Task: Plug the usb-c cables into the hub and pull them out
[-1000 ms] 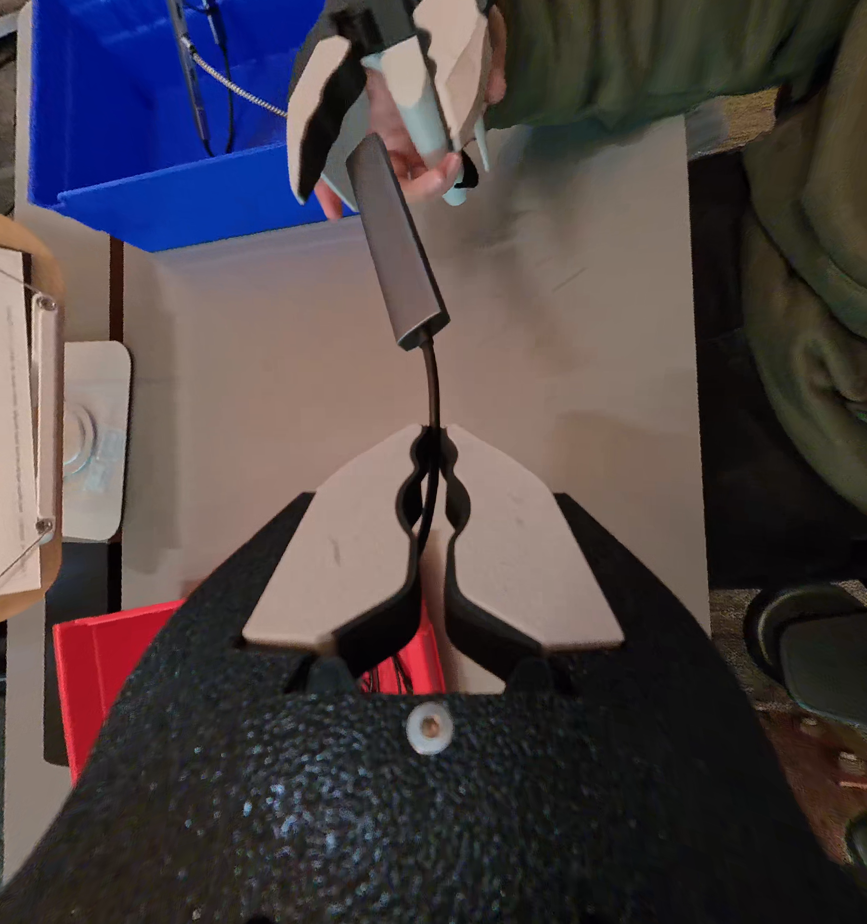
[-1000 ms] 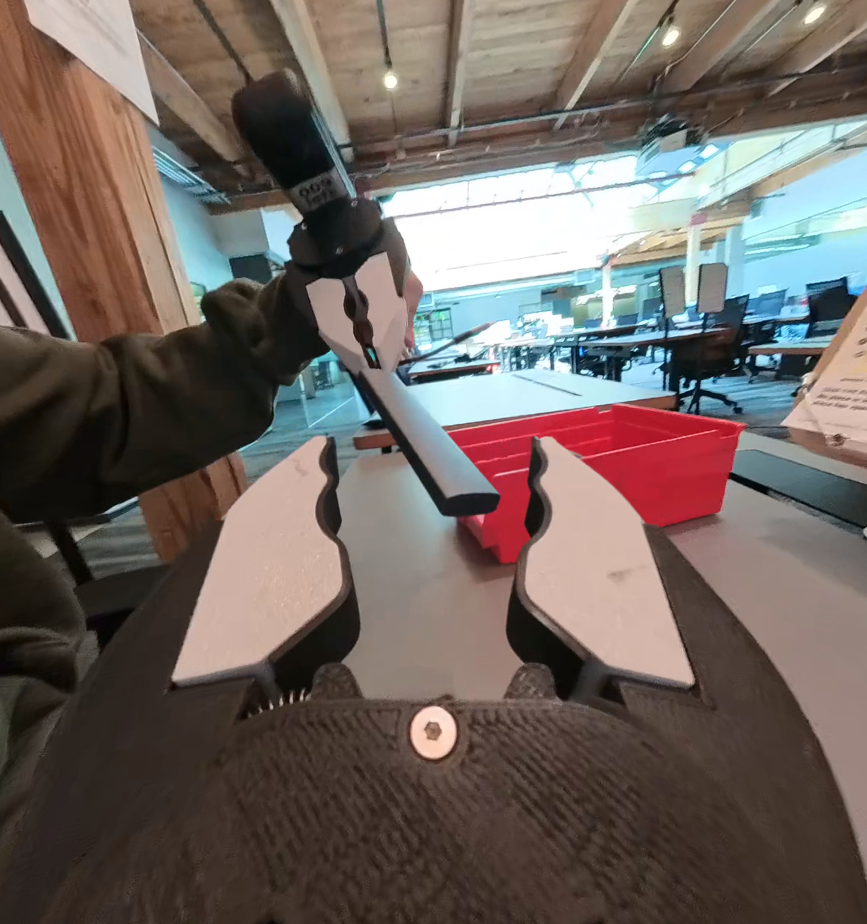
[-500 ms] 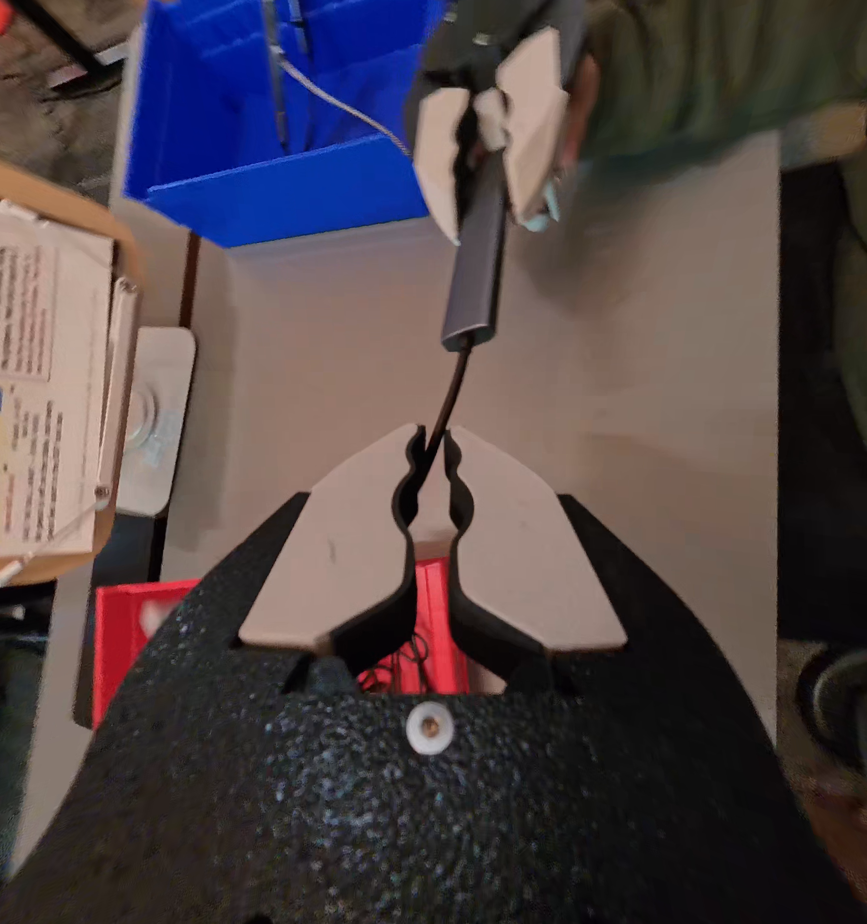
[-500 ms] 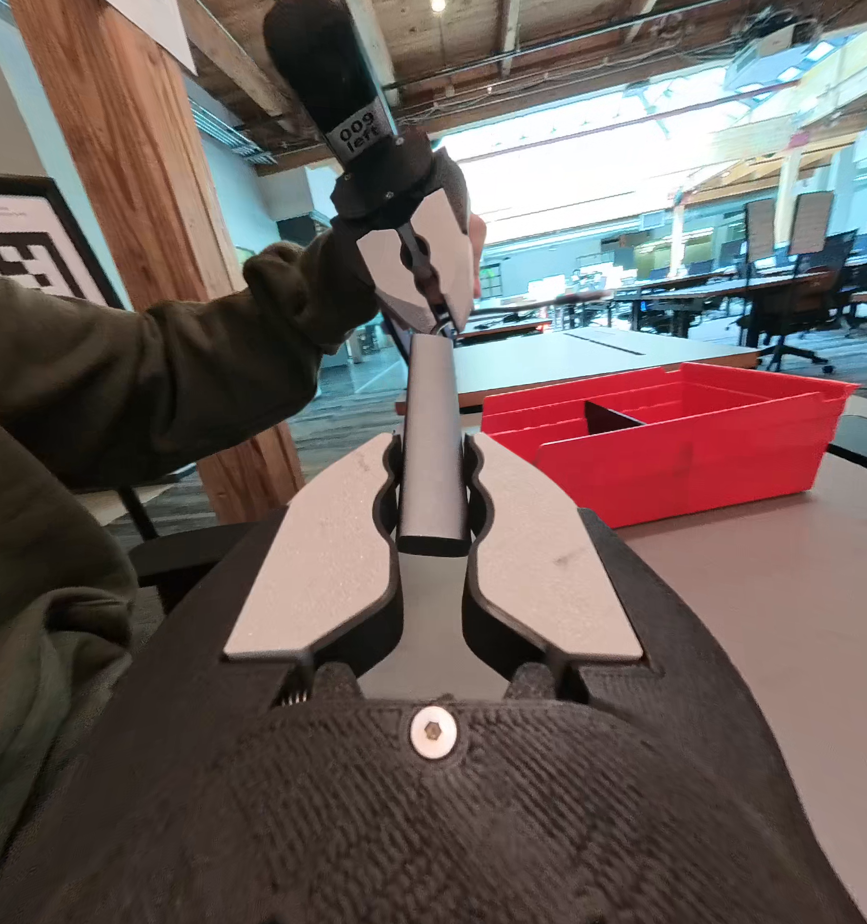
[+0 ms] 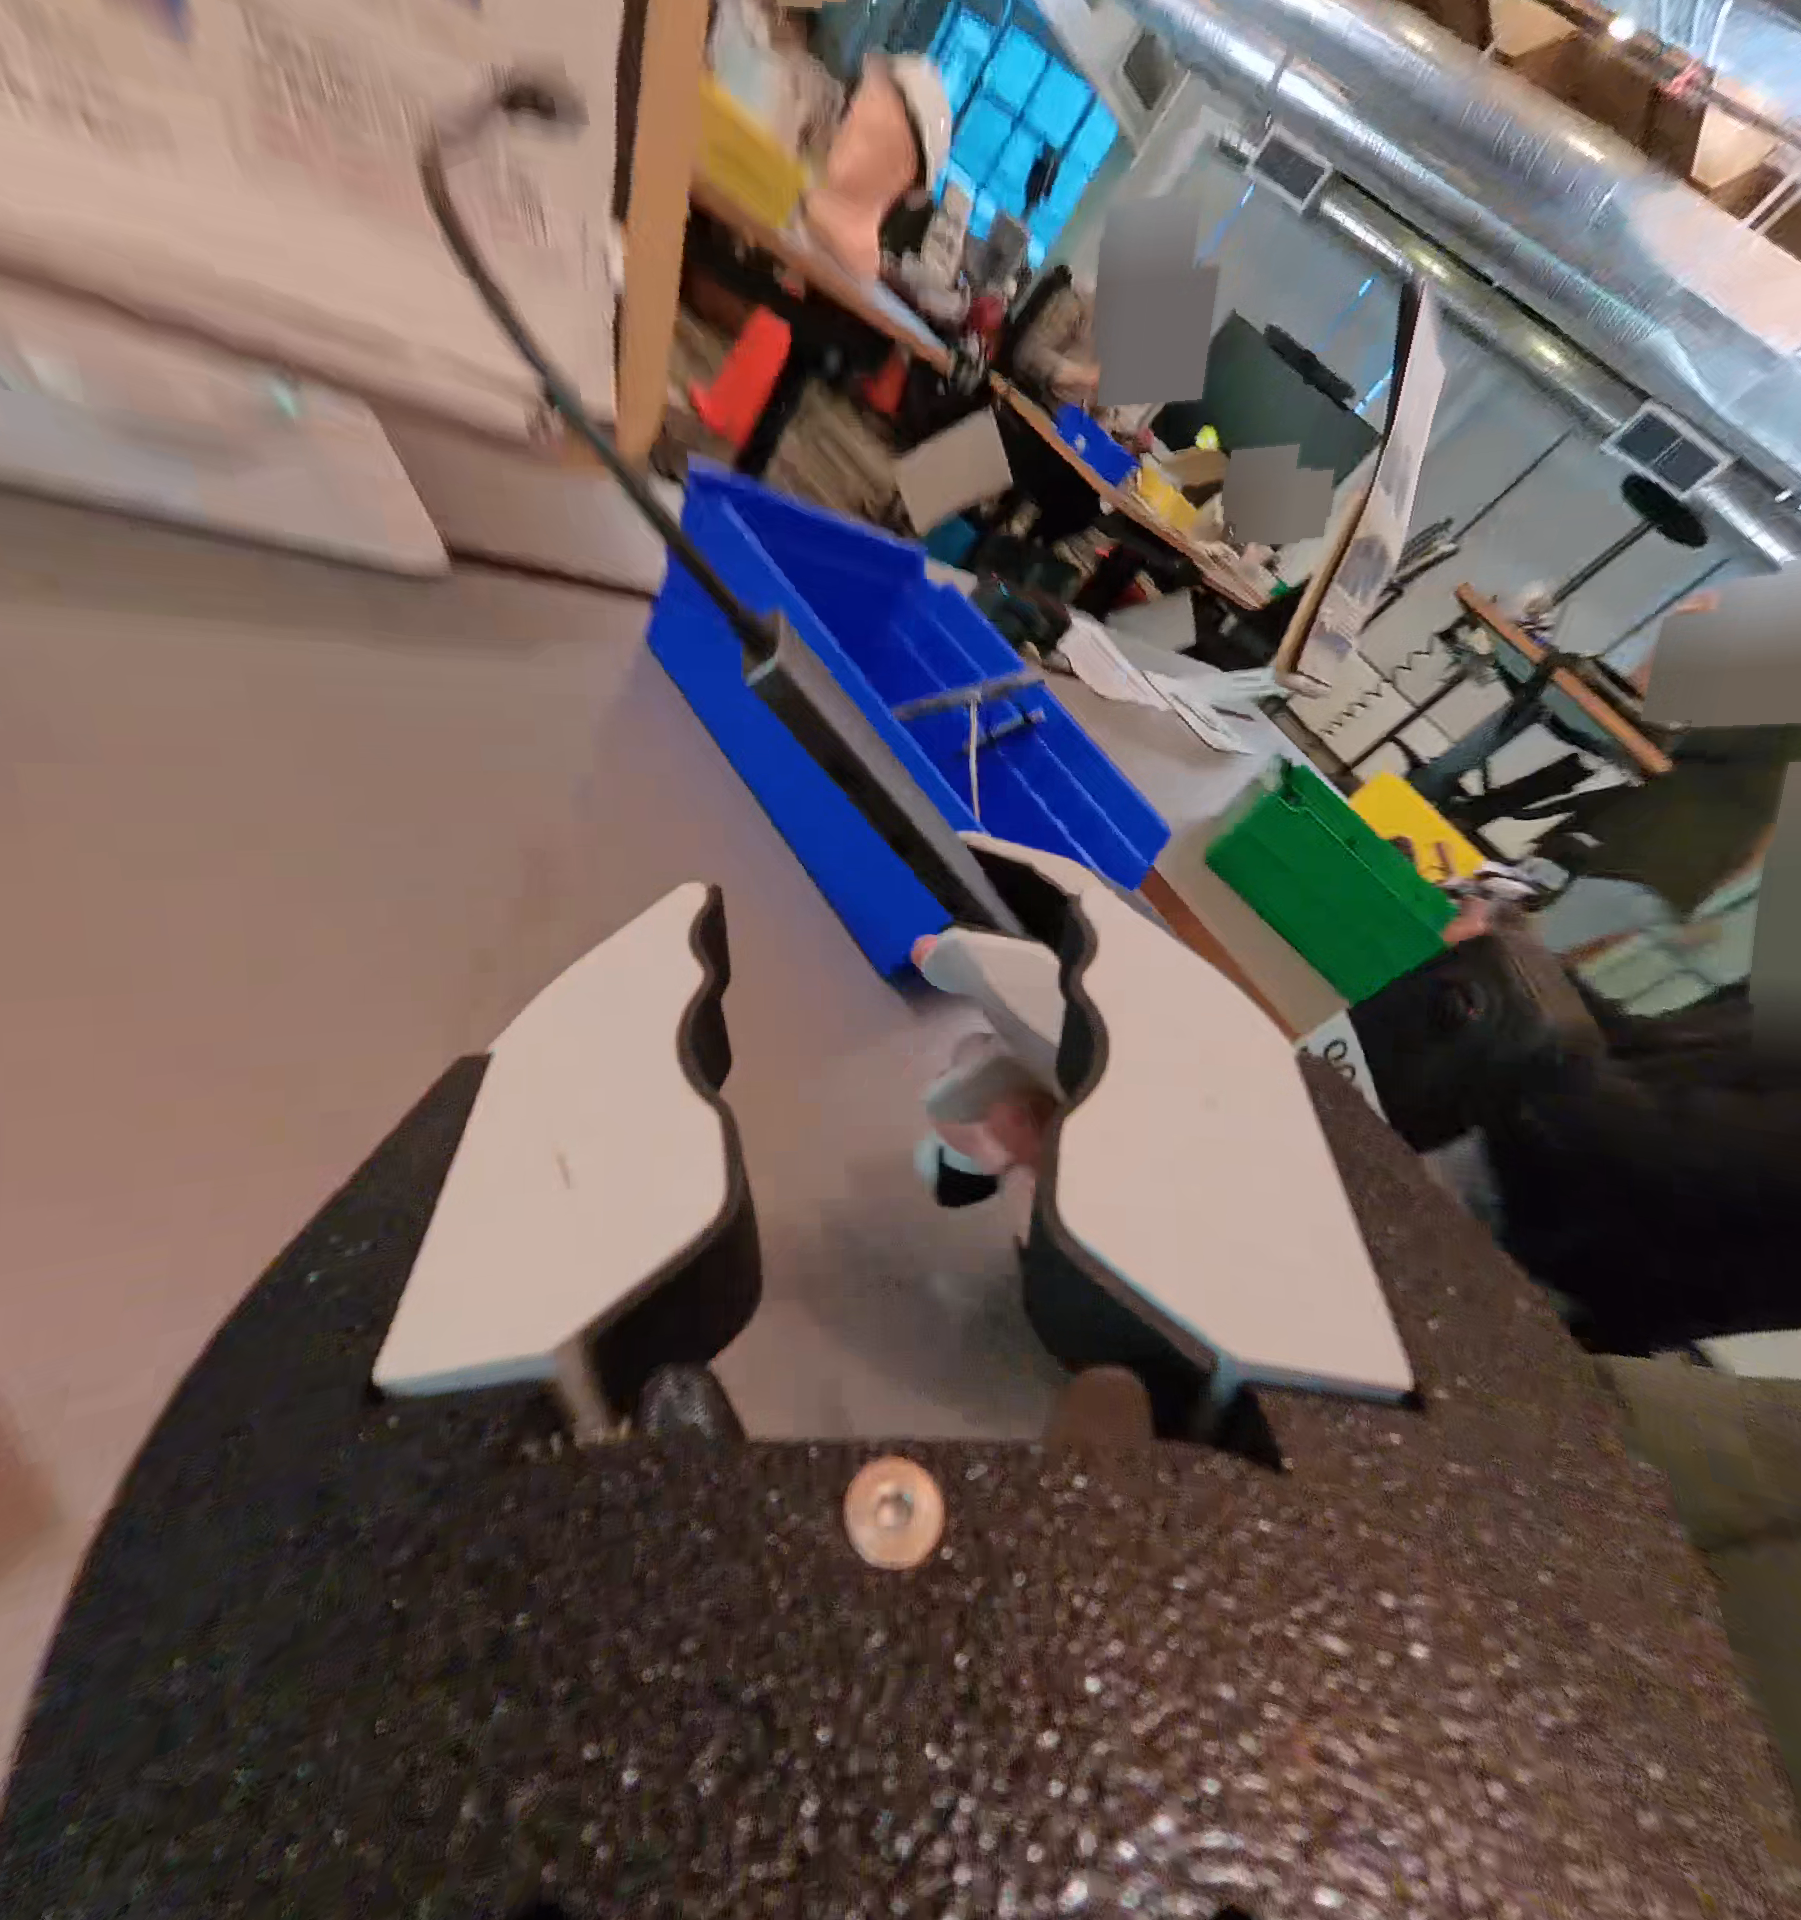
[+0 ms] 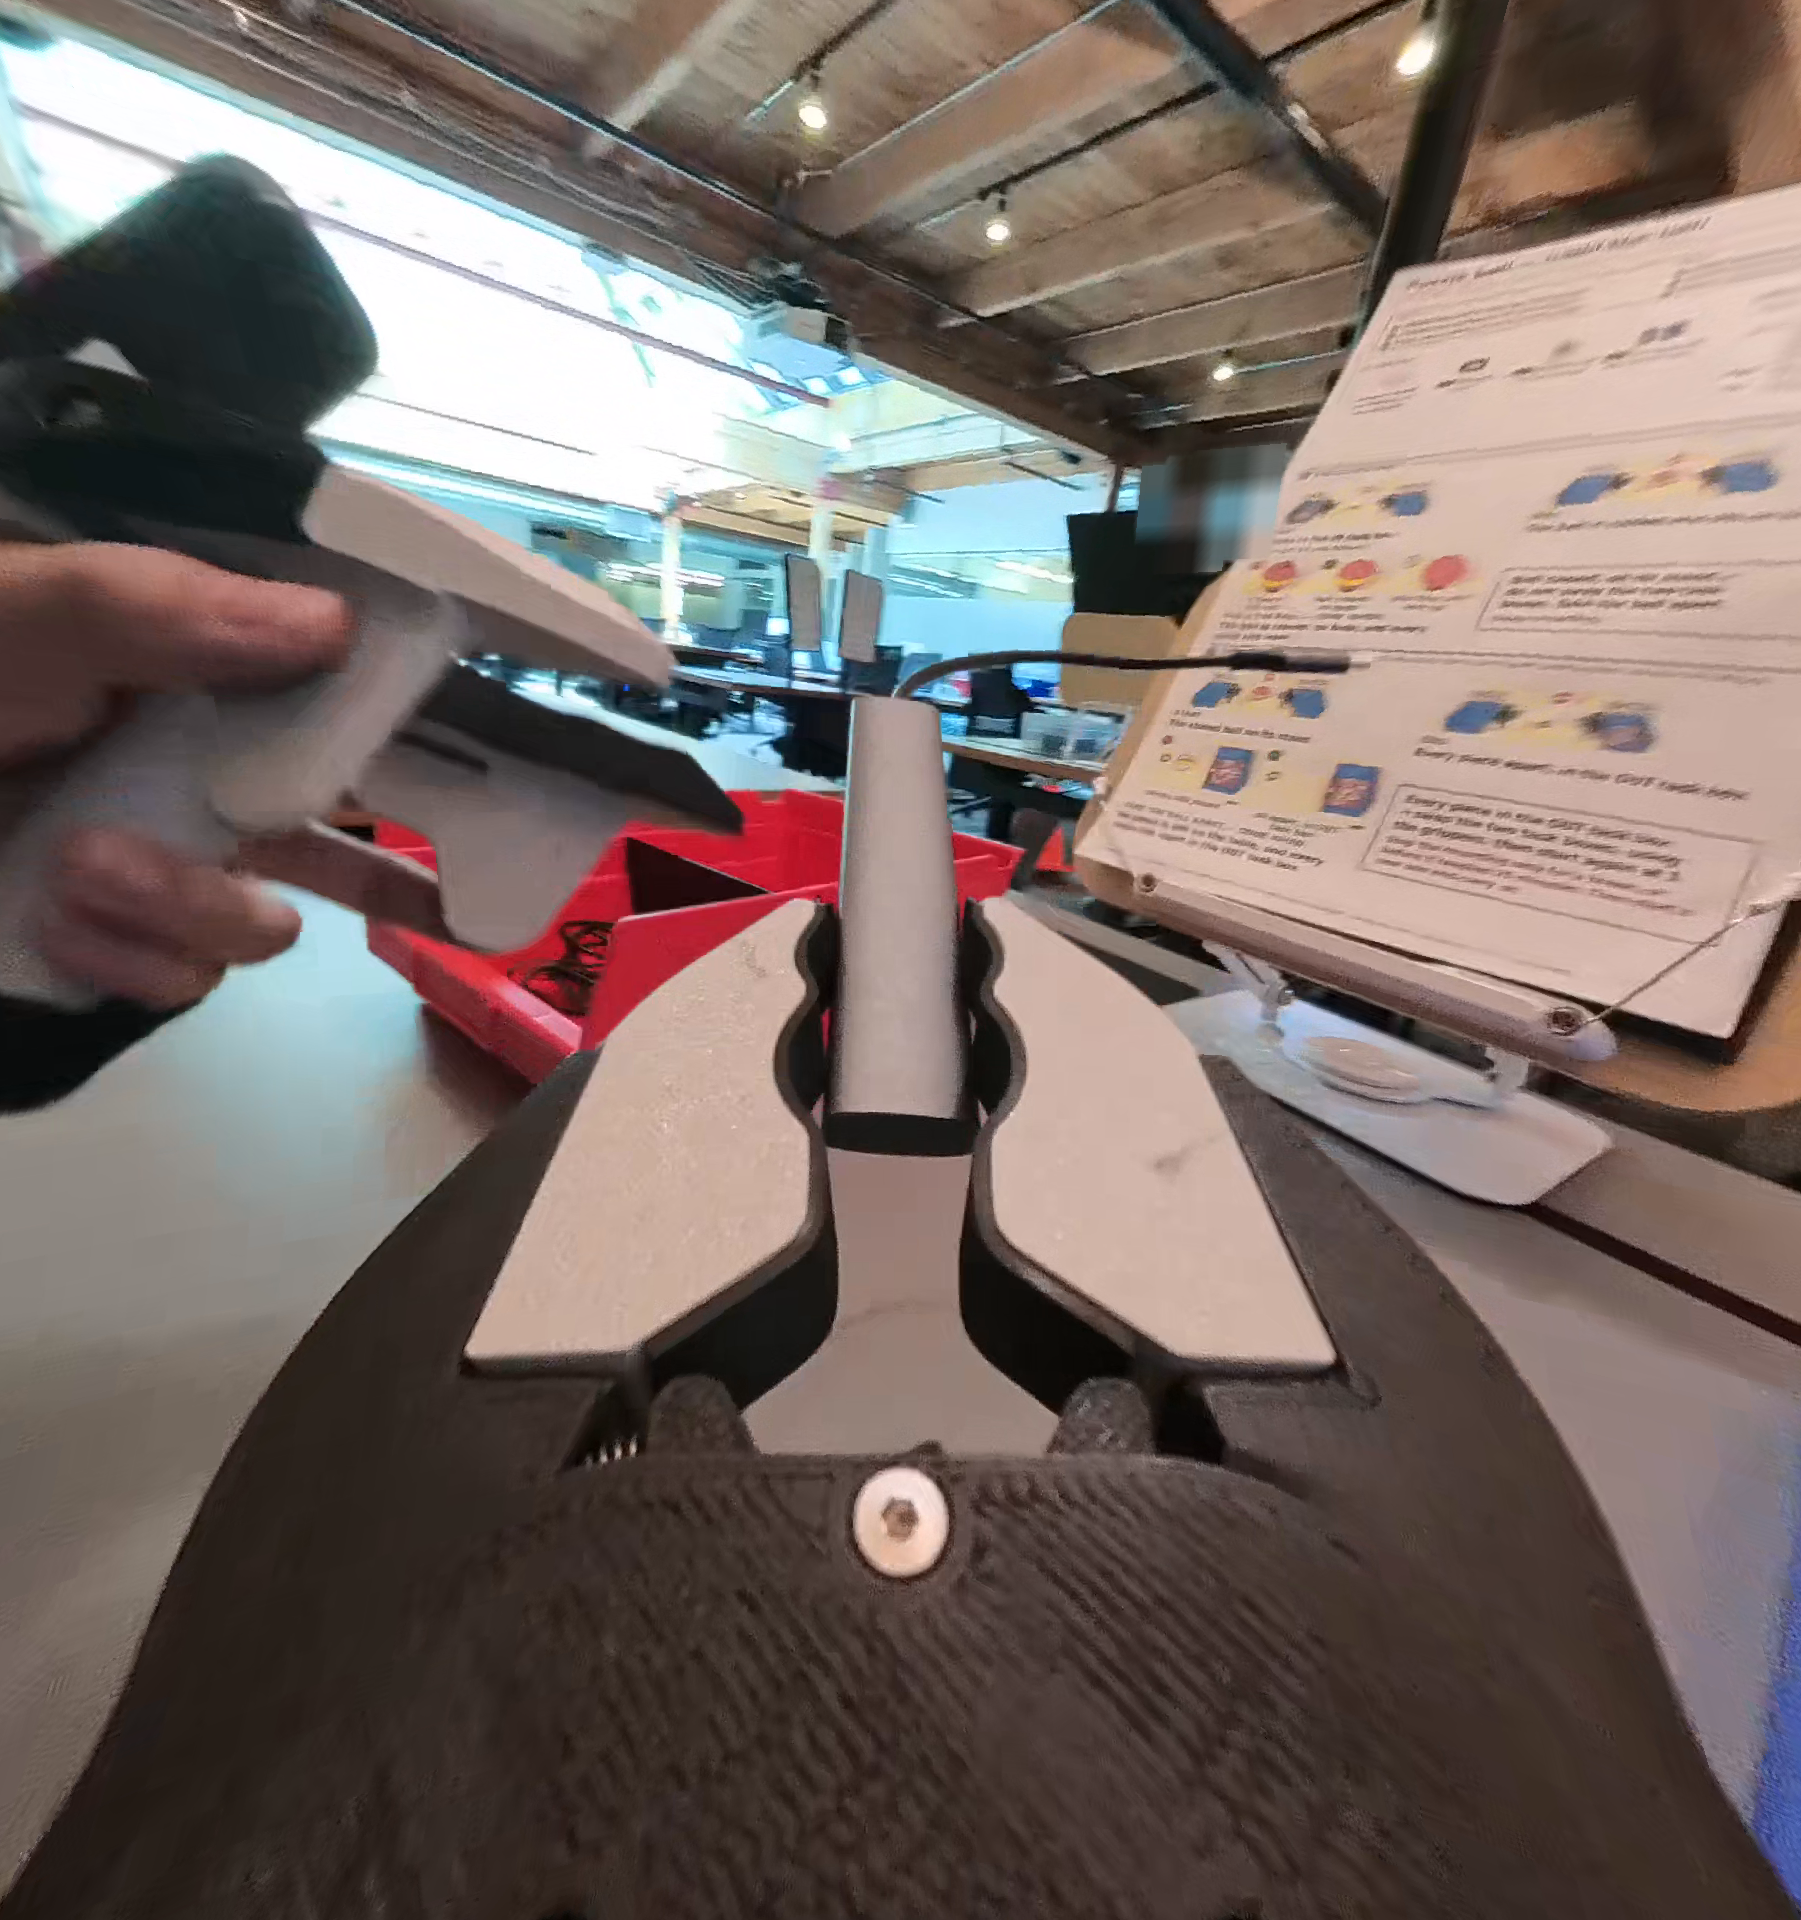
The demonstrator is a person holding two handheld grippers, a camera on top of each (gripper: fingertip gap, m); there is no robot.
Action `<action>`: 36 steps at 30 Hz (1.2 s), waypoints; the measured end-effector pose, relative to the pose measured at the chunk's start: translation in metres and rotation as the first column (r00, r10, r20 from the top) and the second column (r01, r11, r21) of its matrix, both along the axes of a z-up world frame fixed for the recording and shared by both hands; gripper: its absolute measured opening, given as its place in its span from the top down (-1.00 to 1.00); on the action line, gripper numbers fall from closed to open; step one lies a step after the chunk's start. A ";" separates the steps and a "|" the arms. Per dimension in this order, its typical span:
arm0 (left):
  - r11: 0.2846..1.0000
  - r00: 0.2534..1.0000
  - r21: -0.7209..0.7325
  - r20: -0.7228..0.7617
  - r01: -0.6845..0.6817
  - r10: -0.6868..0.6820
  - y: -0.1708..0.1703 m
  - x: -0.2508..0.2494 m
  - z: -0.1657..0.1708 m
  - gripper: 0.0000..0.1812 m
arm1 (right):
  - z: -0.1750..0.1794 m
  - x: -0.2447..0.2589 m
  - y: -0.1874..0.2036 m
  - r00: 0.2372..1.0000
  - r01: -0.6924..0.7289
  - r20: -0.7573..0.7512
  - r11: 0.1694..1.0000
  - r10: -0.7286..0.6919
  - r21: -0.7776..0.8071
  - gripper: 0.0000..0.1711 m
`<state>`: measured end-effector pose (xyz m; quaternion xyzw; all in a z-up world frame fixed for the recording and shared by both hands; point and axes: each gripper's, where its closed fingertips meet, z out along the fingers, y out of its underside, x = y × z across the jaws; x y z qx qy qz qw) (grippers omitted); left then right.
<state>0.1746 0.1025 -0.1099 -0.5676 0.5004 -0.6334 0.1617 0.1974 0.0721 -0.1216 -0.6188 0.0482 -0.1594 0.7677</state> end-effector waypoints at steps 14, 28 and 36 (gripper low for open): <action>0.845 0.933 -0.475 -0.119 0.246 -0.338 -0.022 0.018 -0.034 0.89 | -0.030 -0.016 0.006 0.993 0.116 -0.013 0.990 -0.118 -0.078 0.59; 0.828 0.889 -0.465 -0.164 0.313 -0.428 -0.036 0.025 -0.041 0.89 | -0.038 -0.012 -0.003 0.987 0.128 -0.089 0.988 -0.135 -0.083 0.72; 0.967 0.995 0.236 -0.027 0.097 -0.093 0.049 0.016 0.010 0.75 | -0.034 0.015 -0.026 0.961 0.206 -0.186 0.978 -0.204 -0.007 0.72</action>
